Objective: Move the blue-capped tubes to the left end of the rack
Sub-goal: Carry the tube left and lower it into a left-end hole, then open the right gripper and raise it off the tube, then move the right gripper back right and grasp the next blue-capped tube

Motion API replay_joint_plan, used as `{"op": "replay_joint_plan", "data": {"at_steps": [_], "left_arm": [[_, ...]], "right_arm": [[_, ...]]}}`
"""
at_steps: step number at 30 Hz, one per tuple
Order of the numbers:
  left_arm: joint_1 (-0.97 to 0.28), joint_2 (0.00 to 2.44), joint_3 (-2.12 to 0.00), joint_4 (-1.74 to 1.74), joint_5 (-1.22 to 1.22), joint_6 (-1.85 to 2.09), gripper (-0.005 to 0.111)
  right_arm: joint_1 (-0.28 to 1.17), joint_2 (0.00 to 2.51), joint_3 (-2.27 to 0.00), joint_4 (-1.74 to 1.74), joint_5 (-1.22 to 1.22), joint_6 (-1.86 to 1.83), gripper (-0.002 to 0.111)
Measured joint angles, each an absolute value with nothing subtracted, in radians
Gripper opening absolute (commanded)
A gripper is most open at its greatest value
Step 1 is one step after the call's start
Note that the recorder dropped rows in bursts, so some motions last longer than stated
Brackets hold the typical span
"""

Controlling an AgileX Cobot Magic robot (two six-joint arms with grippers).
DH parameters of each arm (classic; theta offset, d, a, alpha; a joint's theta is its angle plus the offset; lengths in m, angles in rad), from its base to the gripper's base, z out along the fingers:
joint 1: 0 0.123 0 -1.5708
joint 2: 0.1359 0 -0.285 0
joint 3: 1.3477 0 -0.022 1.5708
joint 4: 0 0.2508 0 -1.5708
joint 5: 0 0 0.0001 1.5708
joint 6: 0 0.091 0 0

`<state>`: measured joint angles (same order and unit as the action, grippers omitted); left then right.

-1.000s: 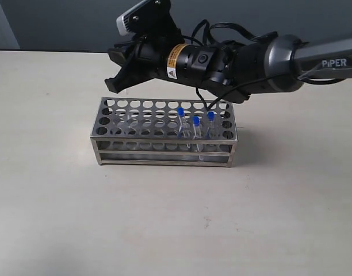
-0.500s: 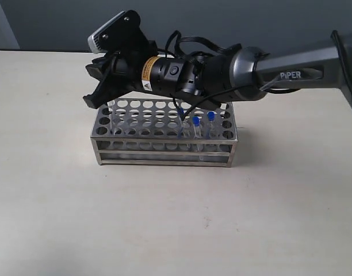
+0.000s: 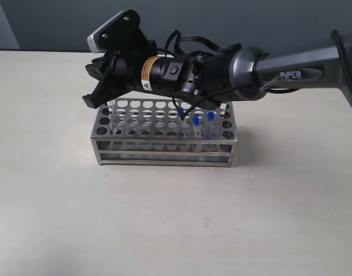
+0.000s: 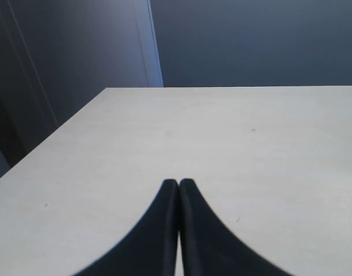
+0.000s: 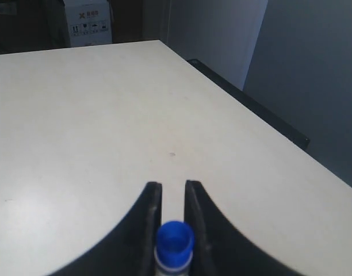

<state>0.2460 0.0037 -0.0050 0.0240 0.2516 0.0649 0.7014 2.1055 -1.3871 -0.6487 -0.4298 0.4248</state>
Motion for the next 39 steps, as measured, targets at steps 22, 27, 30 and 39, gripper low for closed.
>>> {"op": "replay_joint_plan", "data": {"at_steps": [22, 27, 30, 39], "left_arm": [[0.246, 0.004, -0.005, 0.024, 0.252, 0.065, 0.000], [0.246, 0.004, -0.005, 0.024, 0.252, 0.065, 0.000], [0.246, 0.004, -0.005, 0.024, 0.252, 0.065, 0.000], [0.246, 0.004, -0.005, 0.024, 0.252, 0.065, 0.000]], "right_arm": [[0.701, 2.237, -1.429, -0.666, -0.433, 0.421, 0.044], [0.701, 2.159, -1.429, -0.668, -0.248, 0.423, 0.042], [0.701, 2.032, -1.406, -0.680, -0.150, 0.423, 0.042], [0.669, 1.635, -1.085, -0.617, -0.290, 0.383, 0.042]]}}
